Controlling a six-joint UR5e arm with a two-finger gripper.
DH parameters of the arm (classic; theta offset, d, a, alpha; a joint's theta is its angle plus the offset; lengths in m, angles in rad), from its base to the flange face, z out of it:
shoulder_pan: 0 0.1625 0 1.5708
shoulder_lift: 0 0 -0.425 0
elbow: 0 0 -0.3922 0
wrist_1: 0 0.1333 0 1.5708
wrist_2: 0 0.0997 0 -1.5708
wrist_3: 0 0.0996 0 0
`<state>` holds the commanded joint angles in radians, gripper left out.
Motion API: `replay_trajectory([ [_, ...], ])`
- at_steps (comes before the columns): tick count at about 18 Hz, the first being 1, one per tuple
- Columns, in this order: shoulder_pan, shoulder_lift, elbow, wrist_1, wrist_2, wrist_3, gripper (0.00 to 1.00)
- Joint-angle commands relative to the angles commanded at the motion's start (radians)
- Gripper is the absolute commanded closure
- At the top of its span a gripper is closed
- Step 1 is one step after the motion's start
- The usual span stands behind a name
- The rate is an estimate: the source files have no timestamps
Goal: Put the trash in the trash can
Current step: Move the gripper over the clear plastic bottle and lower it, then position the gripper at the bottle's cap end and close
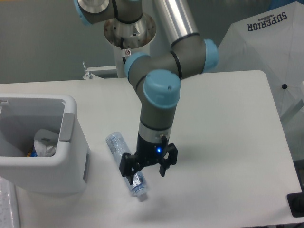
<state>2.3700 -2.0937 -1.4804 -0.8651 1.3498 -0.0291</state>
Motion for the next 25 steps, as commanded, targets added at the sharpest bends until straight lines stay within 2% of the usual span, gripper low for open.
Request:
replay_trajectory([
  [7,-0.041,-0.058,-0.005,0.003,0.083,0.0,0.01],
  [11,-0.055,-0.115,0.035,0.005,0.1,-0.029,0.01],
  [13,-0.083,-0.138,0.043,0.006,0.159,-0.032,0.01],
  [21,-0.089,-0.16,0.045,0.017,0.186,-0.034,0.03],
  [25,-0.097,-0.167,0.045,0.017,0.212,-0.041,0.09],
])
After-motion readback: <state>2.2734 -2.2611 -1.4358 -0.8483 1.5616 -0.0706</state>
